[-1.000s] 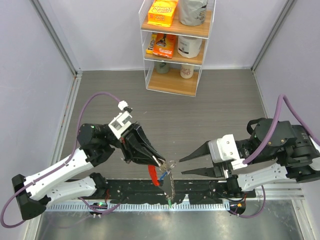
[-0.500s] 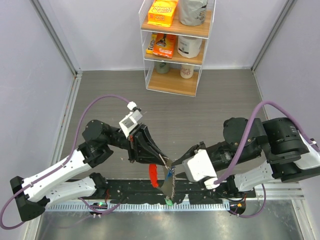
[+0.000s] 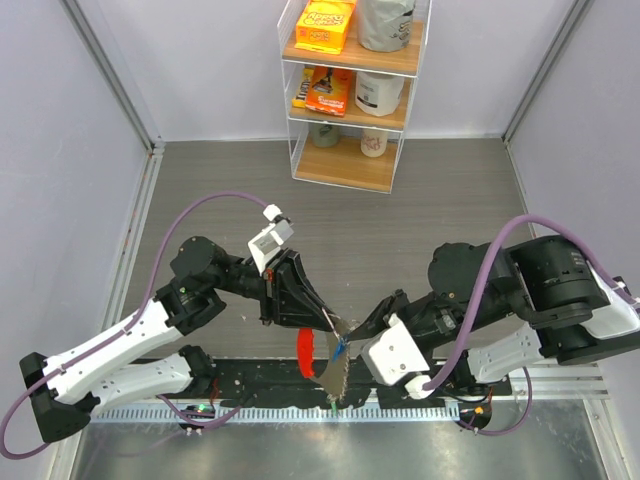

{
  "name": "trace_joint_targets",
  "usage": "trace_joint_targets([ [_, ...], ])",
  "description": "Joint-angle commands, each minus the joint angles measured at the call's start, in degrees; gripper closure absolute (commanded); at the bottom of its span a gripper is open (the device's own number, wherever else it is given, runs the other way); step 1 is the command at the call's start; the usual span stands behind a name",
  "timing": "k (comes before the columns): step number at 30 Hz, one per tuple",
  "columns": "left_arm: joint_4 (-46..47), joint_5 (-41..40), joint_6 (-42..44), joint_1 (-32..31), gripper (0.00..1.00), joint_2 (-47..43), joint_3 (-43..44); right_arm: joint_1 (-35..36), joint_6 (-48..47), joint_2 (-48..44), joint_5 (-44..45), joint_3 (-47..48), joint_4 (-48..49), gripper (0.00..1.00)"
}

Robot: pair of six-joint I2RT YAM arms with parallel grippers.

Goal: Put the keys on the keyring

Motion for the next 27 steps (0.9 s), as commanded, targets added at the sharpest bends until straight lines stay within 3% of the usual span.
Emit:
trace_joint_targets([
  [1,1.10,-0.12,-0.02,-0.17,1.00,-0.16,3.00,0.47,-1.59,1.15,-0.57,0.98,-0.55,0.62],
  [20,1.63,1.02,-0.90,-0.17,1.00,-0.51,2.91,0.47,-3.26,2.91,1.01,1.33,-0.64,0.65],
  [27,1.72,1.28,-0.99,-0.17,1.00,-0.69,2.91,0.38,-3.26,3.09,1.10,1.51,-1.08,0.71],
])
